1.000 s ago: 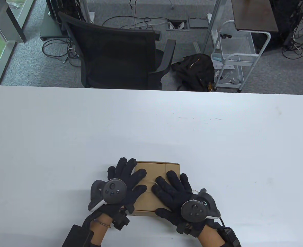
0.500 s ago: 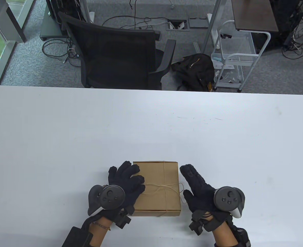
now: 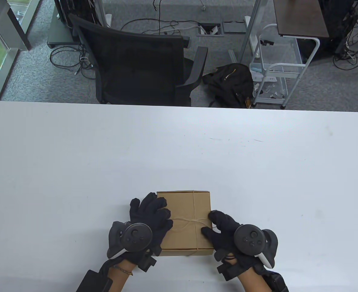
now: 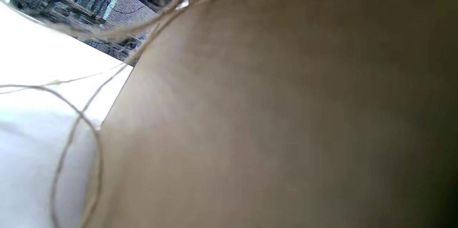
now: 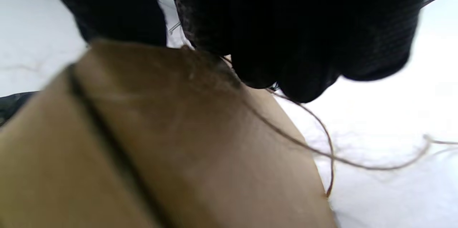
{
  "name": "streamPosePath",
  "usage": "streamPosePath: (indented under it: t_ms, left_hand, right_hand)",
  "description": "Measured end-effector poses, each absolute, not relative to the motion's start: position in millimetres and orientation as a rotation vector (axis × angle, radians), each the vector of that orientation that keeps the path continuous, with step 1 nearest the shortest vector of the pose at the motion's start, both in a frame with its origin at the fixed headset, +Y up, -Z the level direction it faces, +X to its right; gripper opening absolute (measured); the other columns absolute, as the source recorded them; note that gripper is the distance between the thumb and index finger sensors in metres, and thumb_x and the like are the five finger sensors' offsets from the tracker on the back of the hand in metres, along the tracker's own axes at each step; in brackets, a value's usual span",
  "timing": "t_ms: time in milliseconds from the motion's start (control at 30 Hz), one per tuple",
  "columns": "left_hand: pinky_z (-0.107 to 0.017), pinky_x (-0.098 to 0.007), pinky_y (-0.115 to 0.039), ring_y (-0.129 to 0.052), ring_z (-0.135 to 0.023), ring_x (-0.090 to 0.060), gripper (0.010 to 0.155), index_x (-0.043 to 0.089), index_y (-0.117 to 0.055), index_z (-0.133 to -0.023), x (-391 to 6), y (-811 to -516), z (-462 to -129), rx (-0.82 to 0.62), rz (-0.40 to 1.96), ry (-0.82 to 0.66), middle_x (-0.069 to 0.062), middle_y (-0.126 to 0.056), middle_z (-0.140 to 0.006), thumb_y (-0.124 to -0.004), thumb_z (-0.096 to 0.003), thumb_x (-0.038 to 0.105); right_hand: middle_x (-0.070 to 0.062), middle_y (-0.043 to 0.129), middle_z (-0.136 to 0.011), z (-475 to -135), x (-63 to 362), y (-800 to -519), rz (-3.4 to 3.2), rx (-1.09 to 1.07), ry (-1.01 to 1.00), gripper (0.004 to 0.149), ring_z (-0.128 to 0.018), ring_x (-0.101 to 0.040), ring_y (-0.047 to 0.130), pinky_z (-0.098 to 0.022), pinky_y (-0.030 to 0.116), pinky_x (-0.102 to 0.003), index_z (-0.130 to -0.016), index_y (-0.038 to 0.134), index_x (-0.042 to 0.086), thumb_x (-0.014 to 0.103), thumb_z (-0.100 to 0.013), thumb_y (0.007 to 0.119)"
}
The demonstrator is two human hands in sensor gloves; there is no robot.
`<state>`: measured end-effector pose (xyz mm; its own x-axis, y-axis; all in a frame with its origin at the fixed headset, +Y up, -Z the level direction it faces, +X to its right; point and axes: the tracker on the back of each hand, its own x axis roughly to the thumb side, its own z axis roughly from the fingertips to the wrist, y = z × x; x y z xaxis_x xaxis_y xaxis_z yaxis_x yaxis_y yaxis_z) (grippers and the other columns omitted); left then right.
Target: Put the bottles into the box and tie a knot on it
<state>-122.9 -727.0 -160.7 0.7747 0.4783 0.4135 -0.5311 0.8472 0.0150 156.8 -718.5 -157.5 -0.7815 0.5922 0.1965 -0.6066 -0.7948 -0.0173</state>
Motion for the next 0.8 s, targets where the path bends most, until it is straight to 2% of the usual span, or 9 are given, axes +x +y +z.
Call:
streamPosePath:
  t_ms: [100,167,267,467,533,600,667,800]
  left_hand:
    - [-0.067,-0.083,-0.041,-0.059,-0.109,-0.055,0.048,0.016,-0.079,-0.092,-121,-727,-159,0.138,0.544,-0.418,-0.017,-0.069,-0.115,-0.083,-0.0516,0.041]
    - [-0.067,-0.083,-0.041,-0.06,-0.109,-0.055,0.048,0.017,-0.08,-0.092,-121,-727,-159,0.139,0.546,-0.421,-0.016,-0.07,-0.115,-0.083,-0.0515,0.041]
    - [-0.067,-0.083,-0.041,-0.061,-0.109,-0.054,0.047,0.016,-0.083,-0.091,-124,-725,-159,0.151,0.549,-0.425,-0.016,-0.073,-0.114,-0.084,-0.051,0.041]
    - [-0.067,-0.083,-0.043,-0.065,-0.108,-0.053,0.048,0.015,-0.088,-0.089,-138,-718,-159,0.182,0.608,-0.39,-0.015,-0.078,-0.112,-0.087,-0.0496,0.041]
    - [-0.068,-0.083,-0.044,-0.065,-0.109,-0.053,0.048,0.015,-0.089,-0.089,-144,-716,-160,0.185,0.639,-0.388,-0.014,-0.078,-0.112,-0.088,-0.0488,0.041]
    - [-0.068,-0.083,-0.044,-0.066,-0.108,-0.053,0.048,0.014,-0.09,-0.088,-147,-716,-161,0.192,0.664,-0.375,-0.014,-0.08,-0.111,-0.09,-0.0478,0.041]
    - [-0.068,-0.083,-0.045,-0.067,-0.108,-0.052,0.049,0.014,-0.09,-0.087,-149,-716,-161,0.189,0.66,-0.38,-0.013,-0.081,-0.11,-0.091,-0.047,0.042]
    - [-0.068,-0.083,-0.046,-0.07,-0.107,-0.052,0.048,0.014,-0.092,-0.085,-149,-715,-161,0.191,0.649,-0.383,-0.013,-0.083,-0.109,-0.093,-0.0456,0.041]
  right_hand:
    - [-0.025,0.097,-0.072,-153,150,-715,2.543,0.214,-0.146,0.052,-0.055,-0.043,0.101,-0.038,0.089,-0.057,-0.087,0.079,0.001,0.031,-0.045,0.087]
    - [-0.022,0.104,-0.061,-150,144,-709,2.648,0.254,-0.295,0.042,-0.046,-0.037,0.106,-0.033,0.092,-0.053,-0.081,0.086,0.001,0.022,-0.045,0.085]
    - [-0.015,0.107,-0.055,-147,137,-701,2.771,0.384,-0.422,0.041,-0.041,-0.03,0.108,-0.032,0.093,-0.049,-0.078,0.089,0.003,0.022,-0.042,0.088]
    - [-0.012,0.102,-0.065,-142,146,-680,2.743,0.574,-0.508,0.042,-0.053,-0.033,0.102,-0.043,0.087,-0.053,-0.084,0.089,0.008,0.018,-0.043,0.085]
    - [-0.013,0.101,-0.066,-141,151,-676,2.686,0.601,-0.564,0.041,-0.055,-0.035,0.1,-0.045,0.084,-0.055,-0.082,0.091,0.008,0.016,-0.043,0.084]
    - [-0.014,0.099,-0.068,-141,151,-673,2.678,0.728,-0.598,0.039,-0.057,-0.035,0.097,-0.048,0.081,-0.056,-0.08,0.093,0.01,0.016,-0.044,0.082]
    - [-0.01,0.094,-0.068,-142,150,-673,2.724,0.75,-0.677,0.041,-0.057,-0.031,0.094,-0.048,0.081,-0.055,-0.084,0.086,0.012,0.019,-0.046,0.073]
    - [-0.012,0.088,-0.073,-150,153,-680,2.577,0.69,-0.624,0.042,-0.061,-0.034,0.09,-0.048,0.081,-0.056,-0.087,0.077,0.009,0.019,-0.047,0.067]
